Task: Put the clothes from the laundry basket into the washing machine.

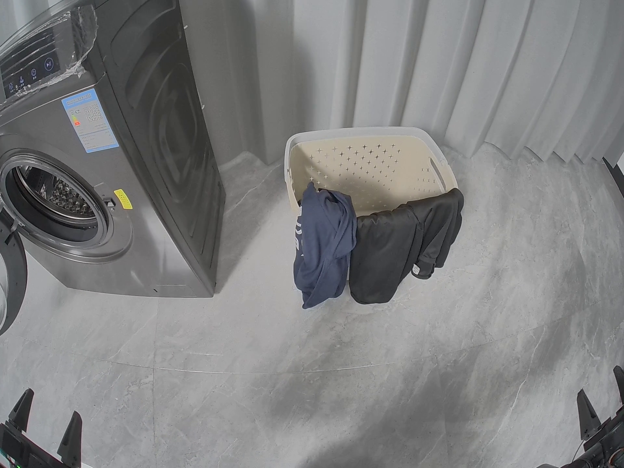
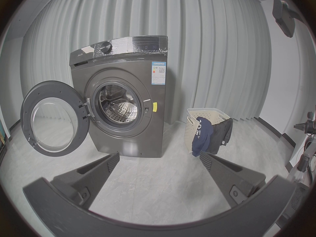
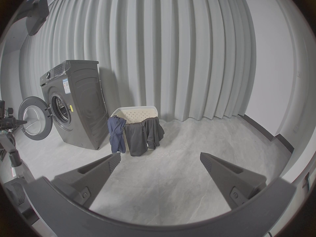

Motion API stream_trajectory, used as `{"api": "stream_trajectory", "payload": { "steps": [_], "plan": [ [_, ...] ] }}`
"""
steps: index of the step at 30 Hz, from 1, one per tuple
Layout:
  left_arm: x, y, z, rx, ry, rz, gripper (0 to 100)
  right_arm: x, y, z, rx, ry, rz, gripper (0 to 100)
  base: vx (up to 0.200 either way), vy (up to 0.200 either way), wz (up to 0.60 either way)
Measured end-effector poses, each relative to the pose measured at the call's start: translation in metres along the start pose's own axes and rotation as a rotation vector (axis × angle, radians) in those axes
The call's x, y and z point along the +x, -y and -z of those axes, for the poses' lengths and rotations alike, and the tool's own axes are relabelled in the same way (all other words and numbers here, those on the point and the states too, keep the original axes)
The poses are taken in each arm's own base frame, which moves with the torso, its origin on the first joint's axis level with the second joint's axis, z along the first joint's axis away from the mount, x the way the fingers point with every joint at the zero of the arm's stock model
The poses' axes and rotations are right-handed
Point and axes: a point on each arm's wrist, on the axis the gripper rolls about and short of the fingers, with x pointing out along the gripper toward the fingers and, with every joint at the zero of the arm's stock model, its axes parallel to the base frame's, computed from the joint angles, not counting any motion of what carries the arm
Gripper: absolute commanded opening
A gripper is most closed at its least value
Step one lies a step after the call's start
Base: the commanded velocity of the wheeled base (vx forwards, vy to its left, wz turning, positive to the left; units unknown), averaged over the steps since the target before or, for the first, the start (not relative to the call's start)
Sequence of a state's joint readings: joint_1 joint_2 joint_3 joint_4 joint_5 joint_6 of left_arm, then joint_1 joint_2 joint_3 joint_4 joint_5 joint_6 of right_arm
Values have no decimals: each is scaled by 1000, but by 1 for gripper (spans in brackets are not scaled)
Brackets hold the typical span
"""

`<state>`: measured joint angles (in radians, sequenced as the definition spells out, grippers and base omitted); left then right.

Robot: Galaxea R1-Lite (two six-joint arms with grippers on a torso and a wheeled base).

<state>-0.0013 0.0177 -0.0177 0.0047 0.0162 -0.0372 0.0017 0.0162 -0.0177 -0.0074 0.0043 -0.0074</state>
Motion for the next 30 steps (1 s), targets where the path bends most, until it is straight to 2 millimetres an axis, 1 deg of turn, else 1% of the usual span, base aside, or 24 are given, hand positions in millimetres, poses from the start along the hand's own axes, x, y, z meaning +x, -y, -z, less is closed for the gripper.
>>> {"api": "stream_trajectory", "payload": {
  "steps": [2, 11, 17, 30],
  "plan": [
    [0, 0, 0, 0, 0, 0, 100, 0, 0, 0, 0, 0, 0, 100, 0, 0, 0],
    [0, 0, 0, 0, 0, 0, 100, 0, 0, 0, 0, 0, 0, 100, 200, 0, 0],
    [0, 0, 0, -1, 0, 0, 100, 0, 0, 0, -1, 0, 0, 100, 0, 0, 0],
    [0, 0, 0, 0, 0, 0, 100, 0, 0, 0, -1, 0, 0, 100, 0, -200, 0]
  ]
}}
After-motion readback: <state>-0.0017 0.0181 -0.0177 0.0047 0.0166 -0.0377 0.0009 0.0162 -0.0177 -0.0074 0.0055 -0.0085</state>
